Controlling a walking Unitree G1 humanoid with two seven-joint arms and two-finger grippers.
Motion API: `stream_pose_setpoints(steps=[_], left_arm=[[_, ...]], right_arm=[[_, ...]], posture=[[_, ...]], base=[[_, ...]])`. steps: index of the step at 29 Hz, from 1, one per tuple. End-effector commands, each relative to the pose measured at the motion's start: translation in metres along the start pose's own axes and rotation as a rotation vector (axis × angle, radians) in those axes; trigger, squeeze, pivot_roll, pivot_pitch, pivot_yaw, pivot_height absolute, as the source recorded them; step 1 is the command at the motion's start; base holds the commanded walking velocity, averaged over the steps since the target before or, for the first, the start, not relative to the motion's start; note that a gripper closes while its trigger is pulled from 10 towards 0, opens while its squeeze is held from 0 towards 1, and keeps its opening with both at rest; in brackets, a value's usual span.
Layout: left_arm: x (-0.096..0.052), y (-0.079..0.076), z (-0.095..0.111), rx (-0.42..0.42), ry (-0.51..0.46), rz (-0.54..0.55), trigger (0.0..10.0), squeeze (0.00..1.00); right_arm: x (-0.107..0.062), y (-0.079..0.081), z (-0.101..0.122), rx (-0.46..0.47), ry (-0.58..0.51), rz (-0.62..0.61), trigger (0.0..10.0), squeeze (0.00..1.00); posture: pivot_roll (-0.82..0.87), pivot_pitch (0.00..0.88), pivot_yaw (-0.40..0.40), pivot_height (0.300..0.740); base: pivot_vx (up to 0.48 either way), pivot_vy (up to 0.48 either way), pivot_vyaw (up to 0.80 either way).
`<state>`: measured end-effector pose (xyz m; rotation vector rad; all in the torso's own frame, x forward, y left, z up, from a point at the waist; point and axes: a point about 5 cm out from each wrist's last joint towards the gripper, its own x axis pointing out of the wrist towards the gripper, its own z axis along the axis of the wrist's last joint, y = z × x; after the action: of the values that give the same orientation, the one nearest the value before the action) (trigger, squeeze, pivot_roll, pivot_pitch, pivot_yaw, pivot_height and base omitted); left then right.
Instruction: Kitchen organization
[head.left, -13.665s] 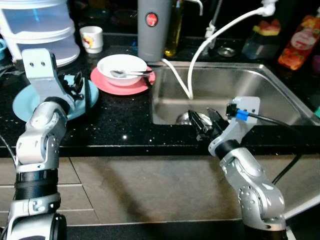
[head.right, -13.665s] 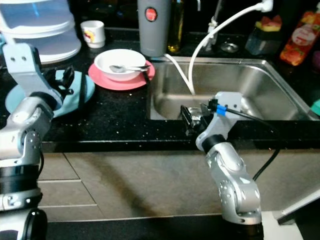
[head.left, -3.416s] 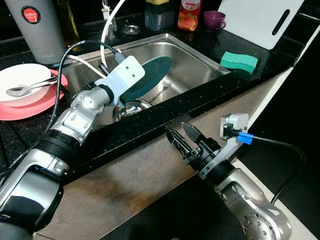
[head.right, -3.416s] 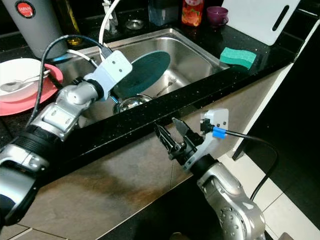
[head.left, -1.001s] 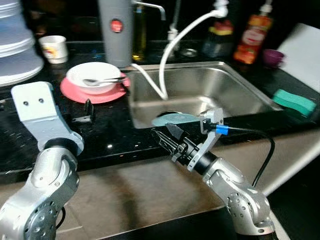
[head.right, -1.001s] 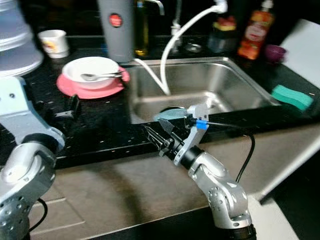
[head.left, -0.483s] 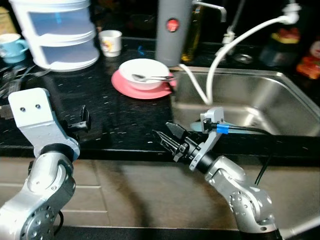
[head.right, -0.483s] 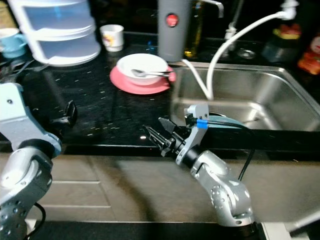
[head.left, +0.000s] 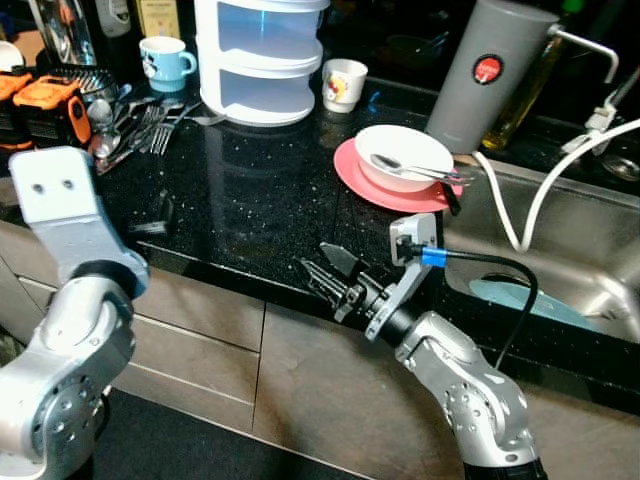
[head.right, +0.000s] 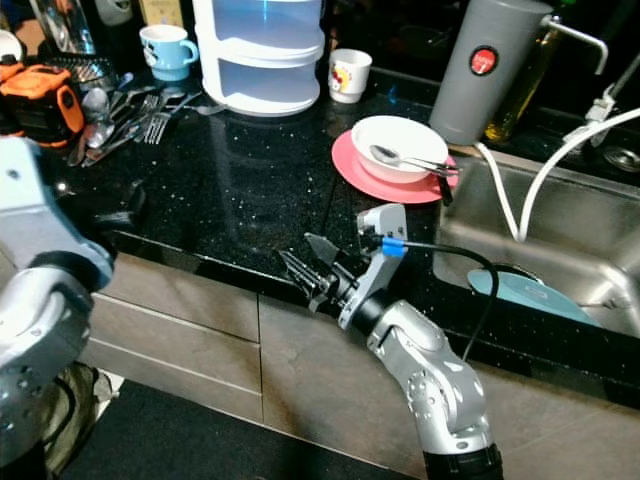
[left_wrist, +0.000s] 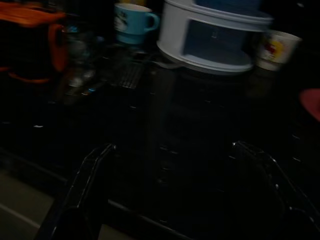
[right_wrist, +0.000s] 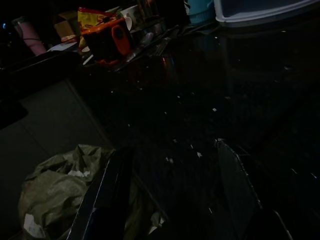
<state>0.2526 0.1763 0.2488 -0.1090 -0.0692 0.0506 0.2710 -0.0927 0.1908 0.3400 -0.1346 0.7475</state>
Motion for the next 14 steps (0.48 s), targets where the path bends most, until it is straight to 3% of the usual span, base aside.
stream_pose_setpoints(steps=[1,3,7,14], left_arm=[[0.002,-0.005,-0.004,-0.013,0.019,-0.042,10.0,0.00],[0.005,-0.009,0.000,-0.052,-0.002,-0.077,10.0,0.00],[0.010,-0.009,0.002,-0.036,-0.005,-0.099,10.0,0.00],[0.030,0.001,0.008,-0.045,-0.012,-0.088,10.0,0.00]], right_arm=[[-0.005,-0.006,-0.001,-0.004,0.003,-0.036,10.0,0.00],[-0.005,-0.006,-0.001,-0.004,0.003,-0.037,10.0,0.00],[-0.004,-0.007,-0.002,-0.003,0.003,-0.045,10.0,0.00],[-0.004,-0.007,-0.003,-0.009,0.006,-0.048,10.0,0.00]], posture=[[0.14,0.020,-0.065,0.740],[0.14,0.015,-0.064,0.740],[0.14,0.010,-0.065,0.740],[0.13,0.000,-0.068,0.740]], base=[[0.000,0.000,0.00],[0.000,0.000,0.00],[0.000,0.000,0.00],[0.000,0.000,0.00]])
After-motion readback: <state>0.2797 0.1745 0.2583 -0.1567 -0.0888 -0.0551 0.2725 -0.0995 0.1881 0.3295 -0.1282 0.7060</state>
